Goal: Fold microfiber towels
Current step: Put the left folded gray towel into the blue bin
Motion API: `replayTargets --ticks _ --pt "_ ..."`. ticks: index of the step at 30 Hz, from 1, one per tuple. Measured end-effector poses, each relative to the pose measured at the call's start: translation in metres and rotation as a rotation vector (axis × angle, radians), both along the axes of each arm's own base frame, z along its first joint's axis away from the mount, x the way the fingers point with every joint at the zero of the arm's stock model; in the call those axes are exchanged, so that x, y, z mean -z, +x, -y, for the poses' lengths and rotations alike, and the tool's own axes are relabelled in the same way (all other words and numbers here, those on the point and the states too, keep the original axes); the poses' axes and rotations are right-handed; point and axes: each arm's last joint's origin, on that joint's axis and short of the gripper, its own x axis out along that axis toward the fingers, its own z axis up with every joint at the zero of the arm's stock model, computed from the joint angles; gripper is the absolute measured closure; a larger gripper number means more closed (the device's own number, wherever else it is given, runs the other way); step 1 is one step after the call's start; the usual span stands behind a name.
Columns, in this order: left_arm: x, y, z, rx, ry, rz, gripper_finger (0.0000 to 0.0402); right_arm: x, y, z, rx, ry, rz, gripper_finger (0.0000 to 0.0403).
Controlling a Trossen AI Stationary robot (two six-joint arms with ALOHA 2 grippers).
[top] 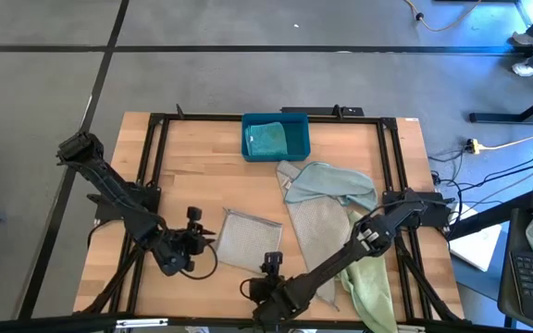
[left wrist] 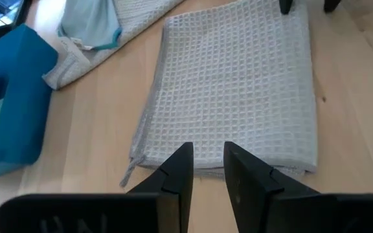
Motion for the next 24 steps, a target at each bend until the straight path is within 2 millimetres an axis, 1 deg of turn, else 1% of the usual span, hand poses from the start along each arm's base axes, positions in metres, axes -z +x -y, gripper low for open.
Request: replayTargets --ticks 2,5,7,10,13,16,18,24 --pt "-0.001 0.001 0.003 0.055 -0.027 -0.021 0.0324 0.0 0.0 0.002 0.004 -0.003 -0.012 0.0187" --pt "0.0 0.004 0.013 0.244 -0.07 -0.078 0.0324 0.0 0.0 0.004 -0.003 -0.015 -0.026 0.0187" --pt "0.003 0.002 0.018 0.306 -0.039 -0.089 0.0324 0.0 0.001 0.006 -0.014 -0.026 -0.036 0.0187" --pt "0.007 0.003 0.019 0.294 0.015 -0.08 0.0324 0.0 0.001 0.008 -0.003 -0.071 -0.027 0.0187" --pt "0.008 0.007 0.022 0.263 0.01 -0.04 0.0324 0.002 0.005 0.012 0.004 -0.12 0.013 0.0187" --pt "0.012 0.01 0.024 0.274 0.024 -0.047 0.0324 0.001 0.017 0.014 -0.038 -0.089 0.063 0.0187" --pt "0.015 0.011 0.024 0.269 0.038 -0.054 0.0324 0.004 0.024 0.017 -0.065 -0.051 0.075 0.0187" --pt "0.023 0.012 0.026 0.25 0.052 -0.071 0.0324 0.009 0.028 0.029 -0.062 -0.048 0.055 0.0187"
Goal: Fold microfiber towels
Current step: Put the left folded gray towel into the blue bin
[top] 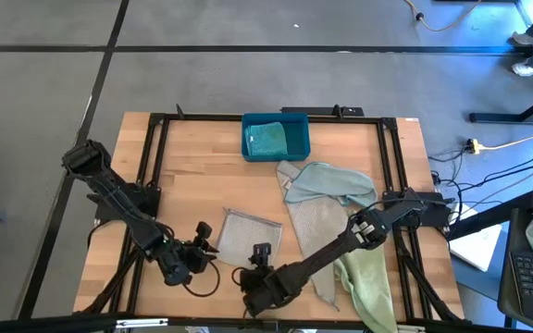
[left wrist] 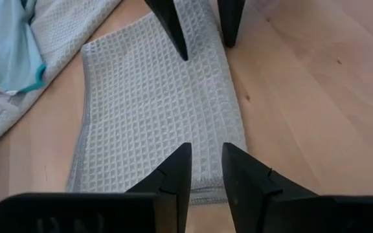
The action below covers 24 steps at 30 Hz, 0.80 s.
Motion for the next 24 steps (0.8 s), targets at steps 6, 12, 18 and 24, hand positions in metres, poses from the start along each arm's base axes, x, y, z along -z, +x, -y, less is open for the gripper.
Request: replayTargets --ticks 6,12,18,24 --pt "0.002 0.0 0.001 -0.001 0.003 -0.005 0.0324 0.001 0.004 0.005 -0.029 -0.078 0.006 0.019" --pt "0.002 0.0 0.001 -0.011 -0.008 -0.004 0.0324 0.003 0.005 0.01 -0.033 -0.124 -0.002 0.0233" --pt "0.002 0.0 0.001 -0.015 -0.012 -0.004 0.0324 0.005 0.005 0.01 -0.045 -0.097 -0.021 0.0308" --pt "0.002 0.0 0.001 -0.017 -0.014 -0.004 0.0324 0.005 0.007 0.013 -0.044 -0.082 -0.03 0.0387"
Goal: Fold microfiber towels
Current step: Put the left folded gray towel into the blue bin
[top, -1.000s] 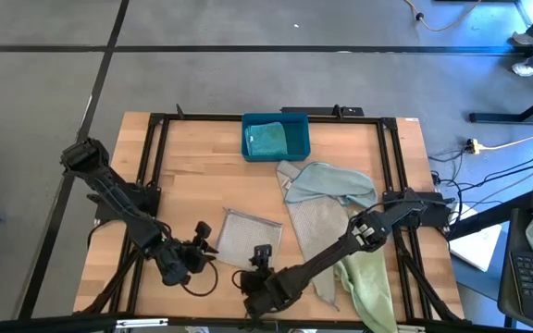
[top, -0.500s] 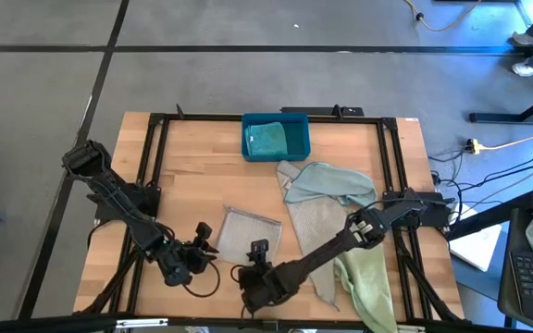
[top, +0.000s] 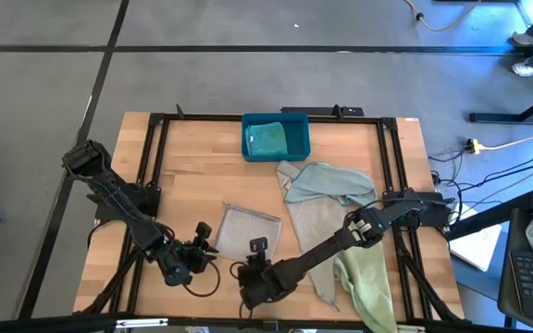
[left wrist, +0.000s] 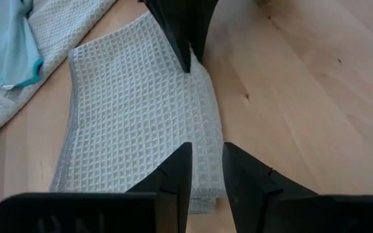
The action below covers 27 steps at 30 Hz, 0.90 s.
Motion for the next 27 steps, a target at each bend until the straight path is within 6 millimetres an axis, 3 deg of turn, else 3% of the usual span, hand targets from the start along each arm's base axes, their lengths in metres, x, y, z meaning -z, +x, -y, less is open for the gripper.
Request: replayTargets --ticks 8,16,27 --pt "0.001 -0.001 -0.001 -0.001 0.013 -0.012 0.0324 -0.006 0.006 0.006 -0.001 -0.01 0.001 0.0395" --pt "0.007 -0.023 -0.004 -0.043 0.123 -0.092 0.0324 -0.055 0.015 0.016 0.025 -0.046 0.002 0.0395" --pt "-0.022 -0.053 -0.001 -0.076 0.1 0.115 0.0324 -0.096 0.014 0.056 0.086 -0.089 -0.023 0.0396"
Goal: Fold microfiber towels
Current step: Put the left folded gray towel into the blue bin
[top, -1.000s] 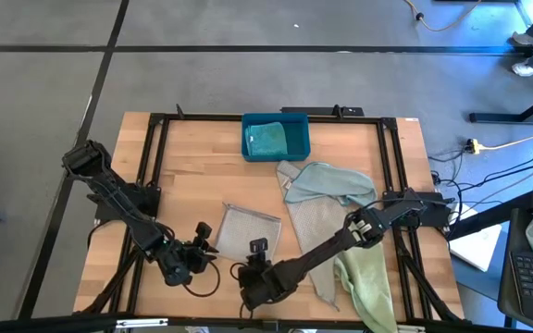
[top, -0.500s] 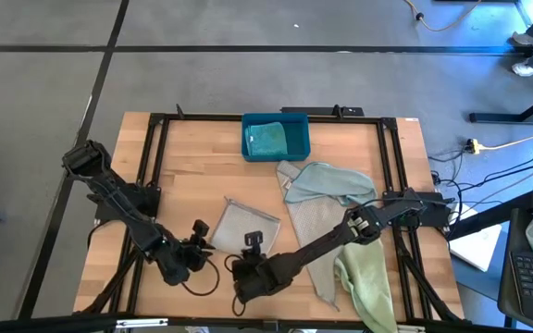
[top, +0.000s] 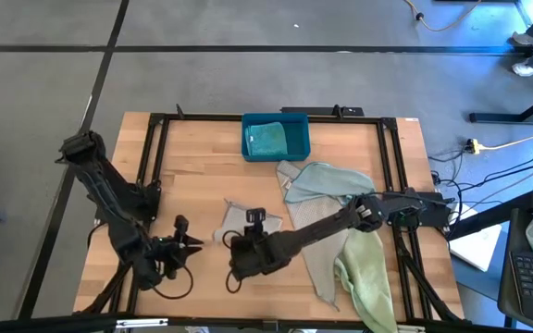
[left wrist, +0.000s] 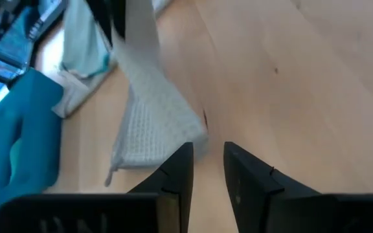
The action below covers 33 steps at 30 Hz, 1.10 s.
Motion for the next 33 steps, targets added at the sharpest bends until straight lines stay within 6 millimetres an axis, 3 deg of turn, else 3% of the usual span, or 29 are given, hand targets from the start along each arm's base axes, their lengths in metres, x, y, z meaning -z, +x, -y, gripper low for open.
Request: replayTargets --ticks 7,11,25,33 --pt "-0.003 -0.003 0.001 0.002 -0.002 0.033 0.0324 -0.01 0.007 0.034 0.008 -0.089 -0.042 0.0396" --pt "-0.003 -0.003 0.001 0.001 -0.002 0.033 0.0324 -0.033 0.005 0.06 0.054 -0.158 -0.029 0.0396" --pt "-0.003 -0.004 0.001 -0.023 -0.033 0.039 0.0324 -0.107 -0.011 0.175 0.176 -0.29 -0.064 0.0395" --pt "-0.002 -0.004 0.001 -0.042 -0.056 0.043 0.0324 -0.13 -0.021 0.237 0.191 -0.275 -0.089 0.0395"
